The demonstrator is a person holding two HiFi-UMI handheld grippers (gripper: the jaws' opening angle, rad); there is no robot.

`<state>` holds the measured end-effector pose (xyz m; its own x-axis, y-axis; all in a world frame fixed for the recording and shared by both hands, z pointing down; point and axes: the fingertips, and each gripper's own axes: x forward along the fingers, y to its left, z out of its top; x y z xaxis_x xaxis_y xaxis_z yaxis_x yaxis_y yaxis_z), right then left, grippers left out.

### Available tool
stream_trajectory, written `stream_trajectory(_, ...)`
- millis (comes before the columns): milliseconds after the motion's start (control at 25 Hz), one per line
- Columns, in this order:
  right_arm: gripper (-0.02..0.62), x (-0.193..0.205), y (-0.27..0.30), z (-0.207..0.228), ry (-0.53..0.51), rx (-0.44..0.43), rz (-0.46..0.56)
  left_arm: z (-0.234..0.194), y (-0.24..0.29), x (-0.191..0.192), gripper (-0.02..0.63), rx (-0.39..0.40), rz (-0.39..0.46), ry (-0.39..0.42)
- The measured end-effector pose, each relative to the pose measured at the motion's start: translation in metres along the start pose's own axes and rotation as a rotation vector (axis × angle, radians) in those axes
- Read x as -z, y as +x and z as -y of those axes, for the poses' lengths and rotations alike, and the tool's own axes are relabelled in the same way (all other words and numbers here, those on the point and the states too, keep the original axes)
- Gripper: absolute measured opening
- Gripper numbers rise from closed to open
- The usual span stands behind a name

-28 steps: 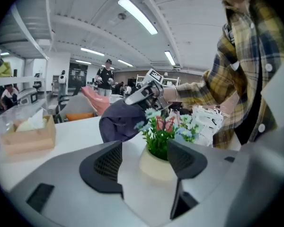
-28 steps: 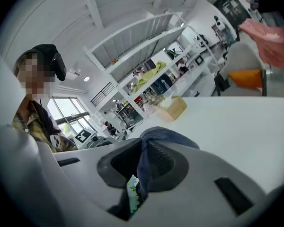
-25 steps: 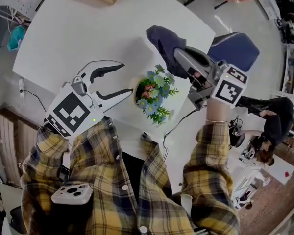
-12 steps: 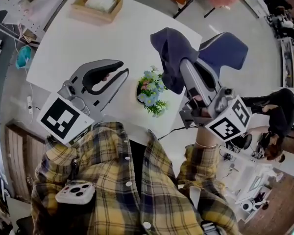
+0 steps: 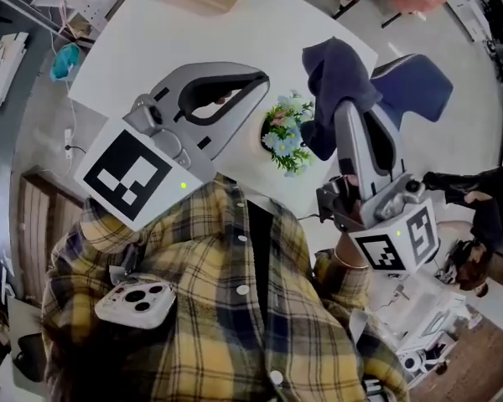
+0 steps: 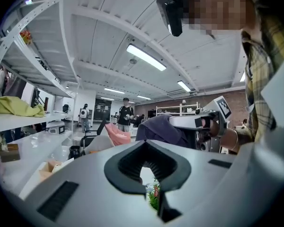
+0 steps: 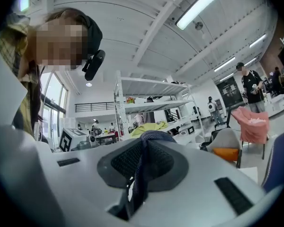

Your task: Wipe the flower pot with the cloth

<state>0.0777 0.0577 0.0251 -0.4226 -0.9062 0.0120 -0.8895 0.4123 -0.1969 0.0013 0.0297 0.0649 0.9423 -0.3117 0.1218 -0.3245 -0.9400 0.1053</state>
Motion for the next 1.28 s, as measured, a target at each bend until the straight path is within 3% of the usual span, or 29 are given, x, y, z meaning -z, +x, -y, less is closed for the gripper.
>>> stream_trajectory(360,0.026,0.016,-0.001,0.002,-0.049,0.021,-0.028,-0.003,0.001,-0.004,0.008,-0.021,0.011,0.034)
stream_trajectory(560,0.026,0.017,0.000,0.002,-0.076,0.033,-0.054,-0.002,0.002,-0.002,0.008,-0.002,-0.026,0.081)
stream_trajectory(1280,0.026,0.027,0.003,0.000,-0.087,0.044,-0.091,0.004,0.009,-0.006,0.008,0.009,-0.010,0.103)
